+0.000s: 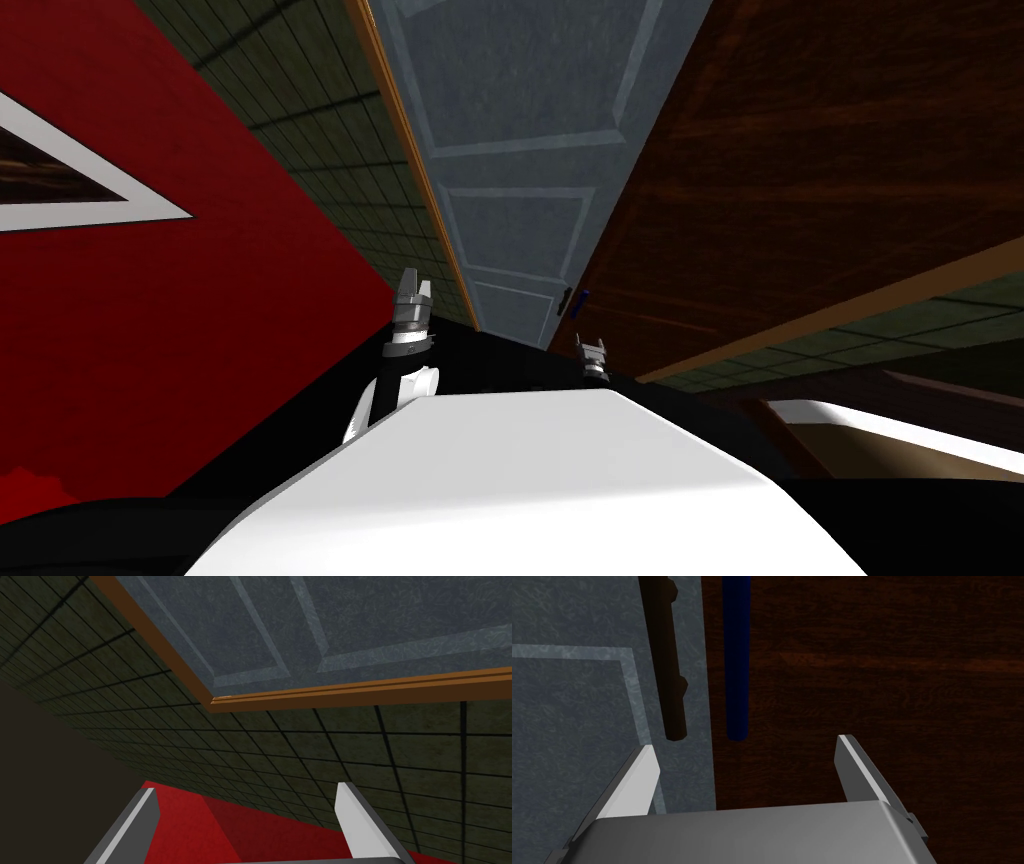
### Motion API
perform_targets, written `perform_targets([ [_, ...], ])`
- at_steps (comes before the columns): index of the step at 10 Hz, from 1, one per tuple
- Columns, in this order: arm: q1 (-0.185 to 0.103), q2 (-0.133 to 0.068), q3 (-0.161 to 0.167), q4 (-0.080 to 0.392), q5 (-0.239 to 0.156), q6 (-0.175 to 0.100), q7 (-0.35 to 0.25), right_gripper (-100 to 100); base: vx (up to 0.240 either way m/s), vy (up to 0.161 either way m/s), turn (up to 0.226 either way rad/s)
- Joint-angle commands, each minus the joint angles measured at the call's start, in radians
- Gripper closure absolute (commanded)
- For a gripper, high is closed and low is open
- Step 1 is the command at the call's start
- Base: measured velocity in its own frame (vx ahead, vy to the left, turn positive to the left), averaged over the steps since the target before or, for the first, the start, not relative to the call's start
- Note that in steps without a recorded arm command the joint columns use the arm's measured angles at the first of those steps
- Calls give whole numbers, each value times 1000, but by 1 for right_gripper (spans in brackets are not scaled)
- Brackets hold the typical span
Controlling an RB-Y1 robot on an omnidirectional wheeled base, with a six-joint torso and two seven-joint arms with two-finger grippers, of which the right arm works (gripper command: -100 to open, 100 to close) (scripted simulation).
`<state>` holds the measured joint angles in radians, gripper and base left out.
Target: Pull the door open
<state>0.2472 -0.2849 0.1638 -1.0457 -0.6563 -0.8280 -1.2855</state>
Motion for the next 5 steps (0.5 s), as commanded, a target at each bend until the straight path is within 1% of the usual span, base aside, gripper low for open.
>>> perform_targets([
  [1,-12,-3,4,27,-16,-3,-28,-100,138,-12,47],
  [4,-33,-11,10,66,-38,-10,-70,-100,158,-15,47],
  [5,-29,-9,9,60,-33,-10,-61,-100,72,-16,13],
])
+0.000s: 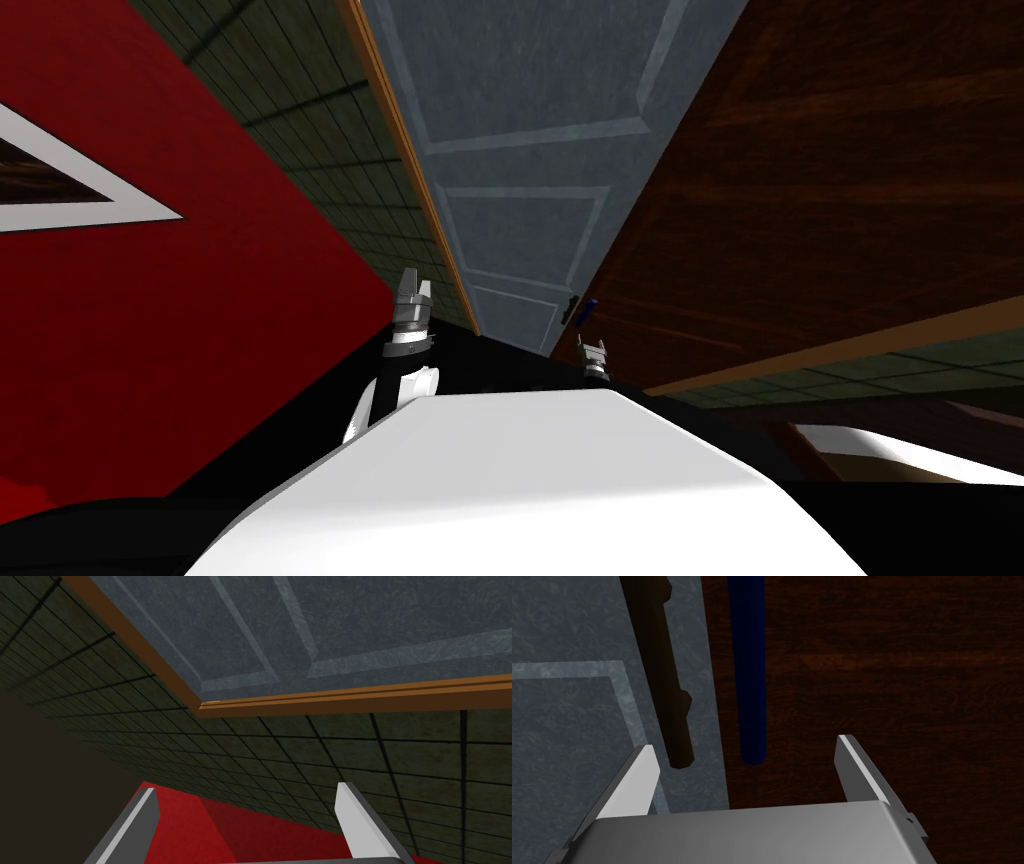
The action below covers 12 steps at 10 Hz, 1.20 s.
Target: Pull the door open
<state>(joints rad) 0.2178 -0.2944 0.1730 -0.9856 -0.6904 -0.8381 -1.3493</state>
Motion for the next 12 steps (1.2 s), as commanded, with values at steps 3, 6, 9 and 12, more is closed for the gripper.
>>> perform_targets([
  [3,37,-11,-14,23,-8,-2,-3,-100,-133,14,-79],
  [6,81,-31,-38,54,-20,-4,-8,-100,-183,2,-108],
  [9,117,-51,-62,83,-32,-6,-13,-100,-123,-9,-80],
  [12,155,-75,-90,115,-46,-9,-20,-100,-90,-2,-82],
])
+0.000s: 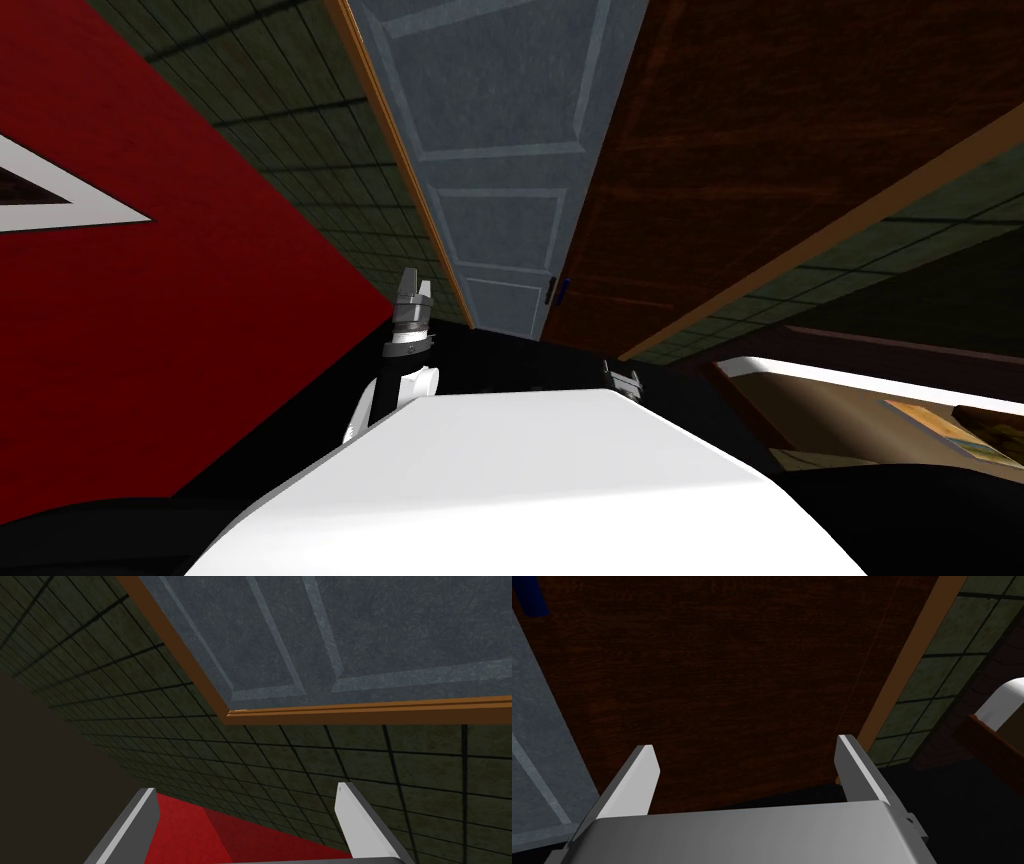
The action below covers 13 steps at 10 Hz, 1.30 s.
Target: Pull the door open
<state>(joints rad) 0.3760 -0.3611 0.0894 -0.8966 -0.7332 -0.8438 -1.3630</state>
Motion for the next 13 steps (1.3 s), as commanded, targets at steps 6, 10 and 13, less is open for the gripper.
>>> perform_targets([
  [6,25,-42,-47,71,-21,-7,-25,-100,-10,-13,-28],
  [10,-9,-37,-39,62,-16,-6,-32,-100,176,-33,83],
  [13,-50,-24,-23,44,-7,-5,-36,-100,196,-10,112],
])
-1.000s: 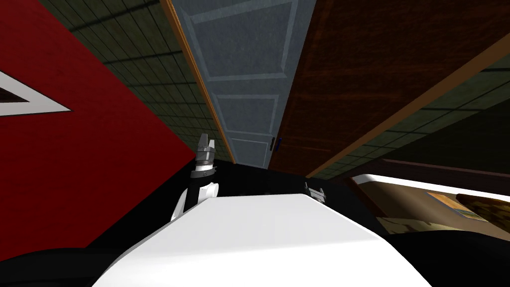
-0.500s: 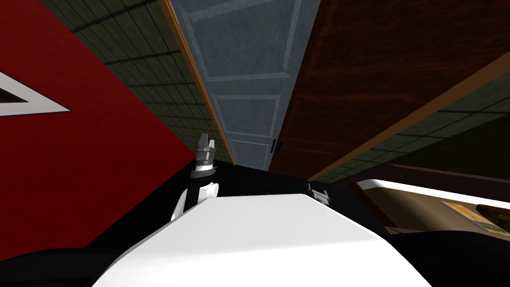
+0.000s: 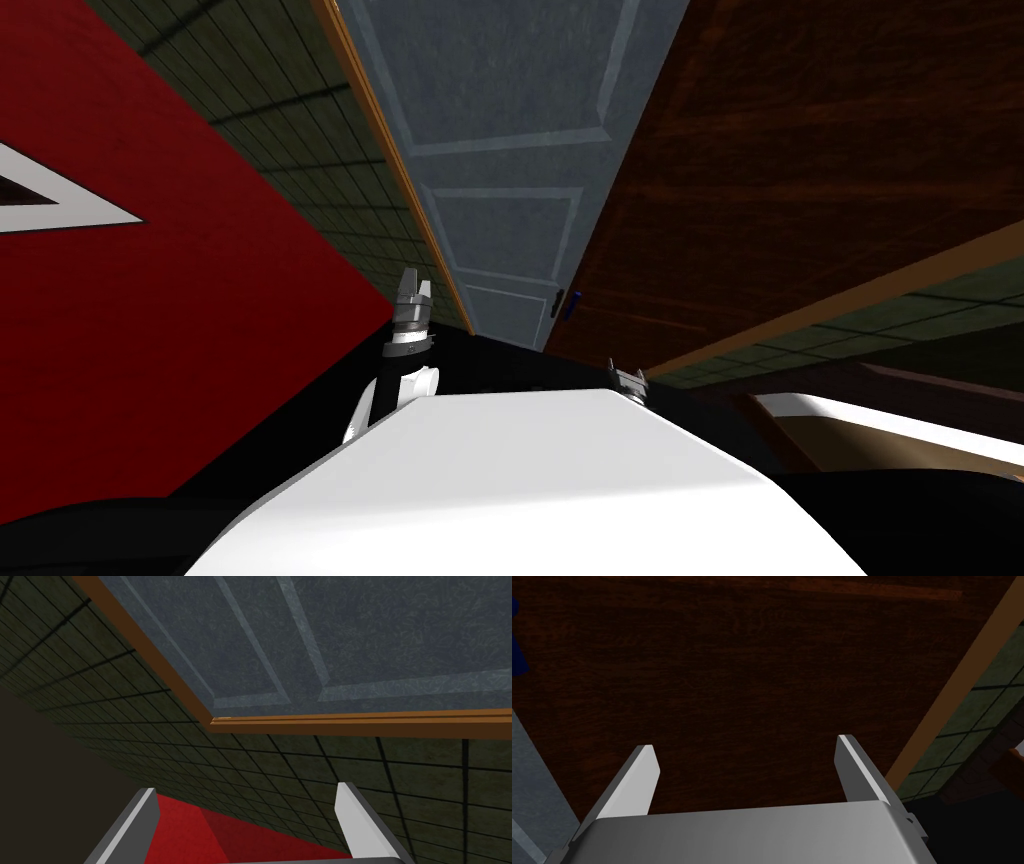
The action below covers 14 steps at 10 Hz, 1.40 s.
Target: Pull the door open
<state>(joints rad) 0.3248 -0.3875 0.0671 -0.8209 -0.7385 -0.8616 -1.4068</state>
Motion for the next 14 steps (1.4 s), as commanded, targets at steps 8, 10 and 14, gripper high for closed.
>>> perform_targets([
  [8,-102,42,48,-85,25,17,4,-100,175,-18,104],
  [10,-128,52,61,-99,32,18,4,-100,191,3,83],
  [14,-106,46,61,-73,31,7,-7,100,0,14,17],
])
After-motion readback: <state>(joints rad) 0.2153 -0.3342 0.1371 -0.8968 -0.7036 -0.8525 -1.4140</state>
